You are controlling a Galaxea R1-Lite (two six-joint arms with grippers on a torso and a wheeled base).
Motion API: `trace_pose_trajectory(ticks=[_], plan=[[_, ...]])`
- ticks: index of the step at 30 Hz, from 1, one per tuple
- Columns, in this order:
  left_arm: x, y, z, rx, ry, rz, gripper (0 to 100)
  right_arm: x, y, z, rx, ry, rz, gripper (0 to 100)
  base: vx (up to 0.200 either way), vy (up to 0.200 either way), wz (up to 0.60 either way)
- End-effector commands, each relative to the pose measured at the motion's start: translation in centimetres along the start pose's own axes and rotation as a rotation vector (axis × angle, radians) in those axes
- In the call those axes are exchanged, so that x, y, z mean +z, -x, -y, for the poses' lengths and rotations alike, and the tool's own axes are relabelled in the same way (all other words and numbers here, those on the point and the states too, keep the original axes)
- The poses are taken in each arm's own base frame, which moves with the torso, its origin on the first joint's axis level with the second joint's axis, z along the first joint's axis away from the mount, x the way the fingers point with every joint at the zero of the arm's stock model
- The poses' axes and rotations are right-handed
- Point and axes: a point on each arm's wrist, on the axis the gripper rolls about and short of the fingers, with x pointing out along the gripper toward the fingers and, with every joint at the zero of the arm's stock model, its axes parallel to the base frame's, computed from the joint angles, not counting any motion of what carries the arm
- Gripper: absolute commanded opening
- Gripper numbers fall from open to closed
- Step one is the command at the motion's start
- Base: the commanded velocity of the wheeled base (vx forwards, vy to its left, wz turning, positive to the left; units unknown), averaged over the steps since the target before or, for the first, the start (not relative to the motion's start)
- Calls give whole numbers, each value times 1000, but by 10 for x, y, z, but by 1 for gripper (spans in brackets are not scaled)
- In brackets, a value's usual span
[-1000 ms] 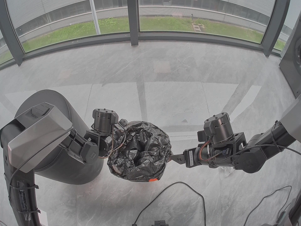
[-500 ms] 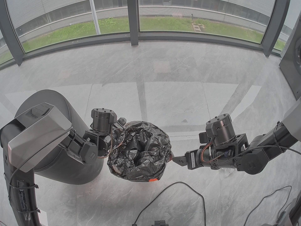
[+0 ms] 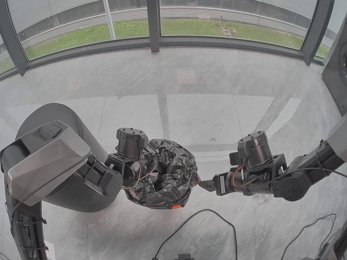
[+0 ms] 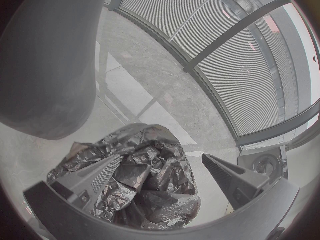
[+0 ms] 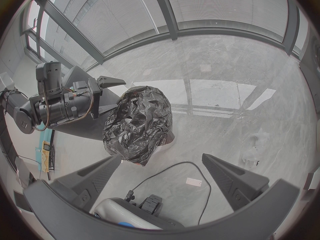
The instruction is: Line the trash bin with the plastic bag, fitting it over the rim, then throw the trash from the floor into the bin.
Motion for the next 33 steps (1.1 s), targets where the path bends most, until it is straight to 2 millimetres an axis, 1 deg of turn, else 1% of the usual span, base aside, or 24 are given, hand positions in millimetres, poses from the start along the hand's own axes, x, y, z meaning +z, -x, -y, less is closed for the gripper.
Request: trace_pose_trajectory(ticks=[1, 6, 11, 19, 24, 29, 33], plan=[[-8, -9, -6, 8, -8, -7, 100, 0, 0, 1, -4, -2, 0, 100, 0, 0, 0], [0, -19, -17, 18, 6, 26, 100, -2, -1, 3, -7, -6, -9, 100, 0, 0, 0], [6, -26, -23, 4, 14, 58, 100, -4, -1, 4, -9, -4, -14, 100, 0, 0, 0], [9, -26, -17, -38, 25, 86, 100, -4, -1, 3, -8, 0, -16, 100, 0, 0, 0], [7, -30, -23, -27, 7, 88, 100, -4, -1, 3, -7, 0, -17, 100, 0, 0, 0], [7, -36, -26, -50, -27, 113, 100, -4, 1, 3, -7, -3, -12, 100, 0, 0, 0], [11, -38, -28, -85, -45, 153, 100, -8, 3, 4, -11, -3, -23, 100, 0, 0, 0]])
